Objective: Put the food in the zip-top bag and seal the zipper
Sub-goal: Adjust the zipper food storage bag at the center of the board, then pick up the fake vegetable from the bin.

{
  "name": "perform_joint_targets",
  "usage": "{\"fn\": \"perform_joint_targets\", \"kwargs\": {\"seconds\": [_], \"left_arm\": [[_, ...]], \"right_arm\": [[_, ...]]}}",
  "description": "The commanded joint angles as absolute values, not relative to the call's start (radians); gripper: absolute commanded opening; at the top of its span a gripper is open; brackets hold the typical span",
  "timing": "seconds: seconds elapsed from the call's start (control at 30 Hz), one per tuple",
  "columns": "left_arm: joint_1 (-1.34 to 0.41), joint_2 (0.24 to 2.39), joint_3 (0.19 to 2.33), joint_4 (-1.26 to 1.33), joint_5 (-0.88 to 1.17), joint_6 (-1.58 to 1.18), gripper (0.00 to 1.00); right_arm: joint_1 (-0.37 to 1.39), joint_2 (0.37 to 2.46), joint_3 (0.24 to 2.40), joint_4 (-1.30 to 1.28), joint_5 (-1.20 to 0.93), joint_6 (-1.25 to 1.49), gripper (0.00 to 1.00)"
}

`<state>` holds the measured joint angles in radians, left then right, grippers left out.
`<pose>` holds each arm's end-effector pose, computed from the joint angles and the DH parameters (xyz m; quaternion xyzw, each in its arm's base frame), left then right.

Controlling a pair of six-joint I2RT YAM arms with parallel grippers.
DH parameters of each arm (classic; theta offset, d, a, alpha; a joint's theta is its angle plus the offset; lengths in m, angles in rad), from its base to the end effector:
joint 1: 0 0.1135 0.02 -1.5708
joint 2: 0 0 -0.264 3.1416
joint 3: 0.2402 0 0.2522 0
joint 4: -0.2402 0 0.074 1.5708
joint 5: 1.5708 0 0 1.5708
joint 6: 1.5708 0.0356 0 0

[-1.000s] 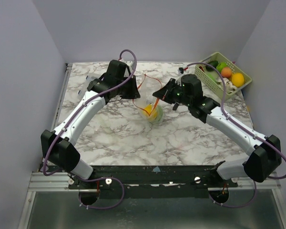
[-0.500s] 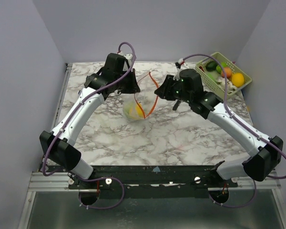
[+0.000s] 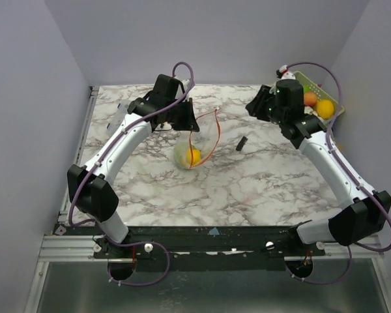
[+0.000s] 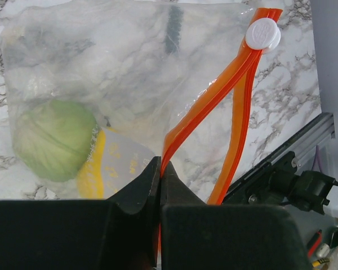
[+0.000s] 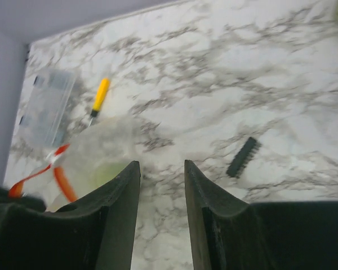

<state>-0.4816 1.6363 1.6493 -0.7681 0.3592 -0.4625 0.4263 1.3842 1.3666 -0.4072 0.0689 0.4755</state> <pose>0.3129 -0.1777 0.3666 0.0795 0.9025 -0.3235 0.2730 0.2894 0.1288 0.3835 0.0393 0.8391 0.2101 0.5003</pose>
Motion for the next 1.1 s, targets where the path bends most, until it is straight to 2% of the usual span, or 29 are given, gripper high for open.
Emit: {"fn": "perform_joint_targets", "kwargs": {"seconds": [0.0, 0.17, 0.27, 0.33, 0.5, 0.63, 0.77, 0.9, 1.07], "left_arm": [[-0.481, 1.669, 1.691, -0.736, 0.453, -0.481, 0.00], [-0.492, 1.707, 1.729, -0.754, 0.440, -0.468, 0.00], [-0.494, 1.711, 1.731, -0.745, 0.472, -0.474, 0.00], [-0.495, 1.706, 1.718, -0.738, 0.488, -0.476, 0.00], [-0.499, 1.687, 1.663, -0.716, 0.495, -0.468, 0.00], [-0.499, 1.679, 1.632, -0.701, 0.494, -0.474, 0.00], [-0.507, 1.684, 1.637, -0.699, 0.520, -0.475, 0.00], [-0.509, 1.693, 1.646, -0.704, 0.529, -0.472, 0.00], [-0.509, 1.706, 1.671, -0.721, 0.522, -0.464, 0.00]], "right_arm": [[0.263, 1.423, 1.374, -0.400, 0.119, 0.480, 0.41], [0.130, 1.531, 1.401, -0.349, 0.316, 0.531, 0.40], [0.047, 1.633, 1.467, -0.332, 0.343, 0.523, 0.43], [0.003, 1.708, 1.521, -0.345, 0.360, 0.504, 0.46], [-0.102, 1.857, 1.620, -0.377, 0.431, 0.405, 0.61], [-0.157, 1.922, 1.660, -0.377, 0.384, 0.335, 0.68], [-0.194, 2.022, 1.750, -0.435, 0.331, 0.281, 0.70], [-0.214, 2.101, 1.804, -0.448, 0.260, 0.232, 0.84], [-0.219, 2.186, 1.875, -0.488, 0.237, 0.225, 0.83]]}}
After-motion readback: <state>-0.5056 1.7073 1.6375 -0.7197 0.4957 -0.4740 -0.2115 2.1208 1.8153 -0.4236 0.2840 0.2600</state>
